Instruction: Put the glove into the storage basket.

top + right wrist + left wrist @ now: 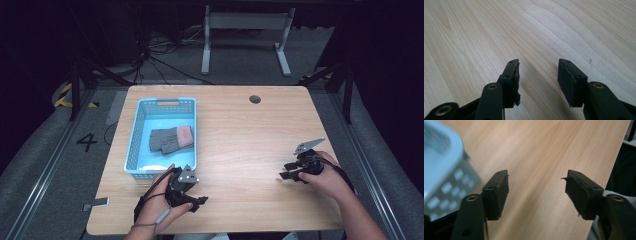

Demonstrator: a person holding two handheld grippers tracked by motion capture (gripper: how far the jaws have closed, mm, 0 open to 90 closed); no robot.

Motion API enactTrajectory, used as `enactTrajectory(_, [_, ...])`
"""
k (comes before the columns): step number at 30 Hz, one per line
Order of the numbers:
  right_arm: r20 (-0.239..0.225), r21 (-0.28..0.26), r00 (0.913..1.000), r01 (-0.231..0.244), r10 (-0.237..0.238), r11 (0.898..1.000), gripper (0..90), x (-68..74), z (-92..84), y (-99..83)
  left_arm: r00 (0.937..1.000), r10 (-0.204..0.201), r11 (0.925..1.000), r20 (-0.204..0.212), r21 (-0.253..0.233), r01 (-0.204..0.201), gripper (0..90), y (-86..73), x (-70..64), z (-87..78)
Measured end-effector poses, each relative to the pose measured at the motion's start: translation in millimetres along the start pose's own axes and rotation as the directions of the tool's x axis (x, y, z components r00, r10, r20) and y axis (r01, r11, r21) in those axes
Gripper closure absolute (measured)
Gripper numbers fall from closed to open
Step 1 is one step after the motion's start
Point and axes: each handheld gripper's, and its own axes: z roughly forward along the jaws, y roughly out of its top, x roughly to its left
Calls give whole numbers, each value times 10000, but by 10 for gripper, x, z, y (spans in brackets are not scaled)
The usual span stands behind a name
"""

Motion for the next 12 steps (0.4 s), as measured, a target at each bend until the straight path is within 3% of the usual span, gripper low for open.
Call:
enactTrajectory(2, [26,-12,10000,-15,15,10000,527,3,-2,-4,9981,-565,9983,244,-127,568,378,-64,36,60])
enactTrajectory(4, [73,-31,10000,-6,7,10000,525,9,-4,-9,9974,-705,9972,117,-230,707,389,-115,60,102])
enactTrajectory(8, [85,-79,10000,-2,2,10000,520,16,-4,-16,9975,-708,9954,-20,-655,705,390,-156,93,124])
enactTrajectory(12, [118,-209,9999,-8,10,9998,518,19,-13,-13,9993,-376,9976,-77,-576,371,394,-161,97,156])
